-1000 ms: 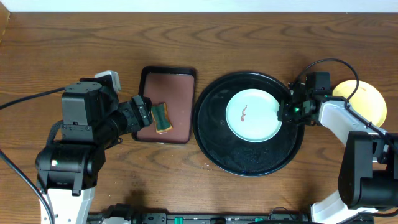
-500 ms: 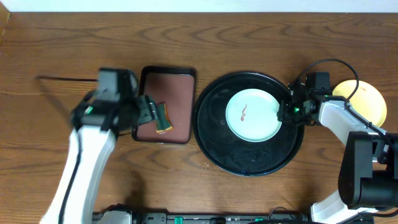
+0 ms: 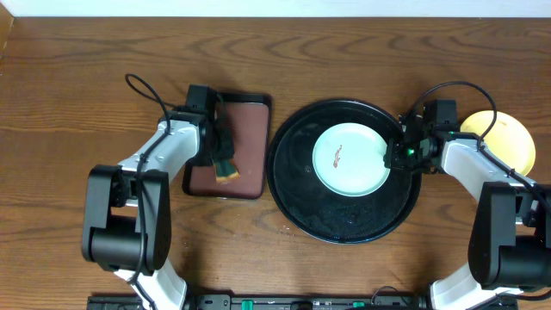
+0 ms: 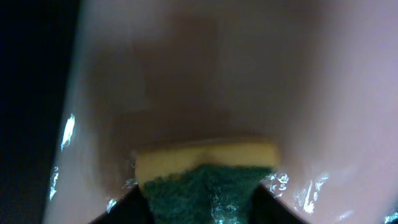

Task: Clean dirty plates on tray and stack at the side
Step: 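Grasp the sponge in the water tray with the left gripper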

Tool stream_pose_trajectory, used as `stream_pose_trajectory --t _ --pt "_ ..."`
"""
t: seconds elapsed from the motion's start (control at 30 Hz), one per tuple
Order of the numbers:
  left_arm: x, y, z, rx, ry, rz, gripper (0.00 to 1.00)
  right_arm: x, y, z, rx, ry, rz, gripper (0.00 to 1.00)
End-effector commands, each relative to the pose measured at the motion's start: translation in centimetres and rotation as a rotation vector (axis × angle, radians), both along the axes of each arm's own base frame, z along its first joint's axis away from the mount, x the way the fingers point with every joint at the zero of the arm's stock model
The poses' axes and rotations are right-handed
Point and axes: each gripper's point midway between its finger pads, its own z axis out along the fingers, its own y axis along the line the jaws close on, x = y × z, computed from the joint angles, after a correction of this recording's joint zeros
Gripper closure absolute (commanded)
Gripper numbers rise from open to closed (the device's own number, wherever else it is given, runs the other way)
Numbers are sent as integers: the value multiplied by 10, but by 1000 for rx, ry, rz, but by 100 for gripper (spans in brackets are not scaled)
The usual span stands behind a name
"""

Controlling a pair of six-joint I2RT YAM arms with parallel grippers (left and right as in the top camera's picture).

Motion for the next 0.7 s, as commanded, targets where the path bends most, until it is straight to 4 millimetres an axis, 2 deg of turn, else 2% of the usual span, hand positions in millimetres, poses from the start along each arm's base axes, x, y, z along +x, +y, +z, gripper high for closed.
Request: stream_pose_trajectory --t 0.0,0.03,0.13,0.23,0.27,0.33,0.43,0.53,0.67 --pt "-10 8 -28 46 73 5 85 -9 -2 -13 -26 53 -17 99" --pt "-11 8 -29 46 76 5 92 -9 -2 -13 -26 55 -20 99" --pt "-9 5 -21 29 62 2 92 -9 -2 -13 -26 55 -19 99" --pt "-3 5 2 25 30 2 92 -10 -2 -13 -26 55 -19 99" --pt "-2 5 10 23 17 2 85 -10 -2 -13 -26 55 -20 99" --pt "-1 4 26 19 -11 3 62 -10 -2 -13 -26 55 -20 99" --pt "-8 4 41 11 -17 0 43 -10 -2 -13 -26 55 -20 99" --pt "-26 1 41 8 48 -9 42 -10 -2 -13 -26 55 -20 99" --pt "-52 -8 27 11 140 -33 42 -10 -2 -13 -26 55 -20 99"
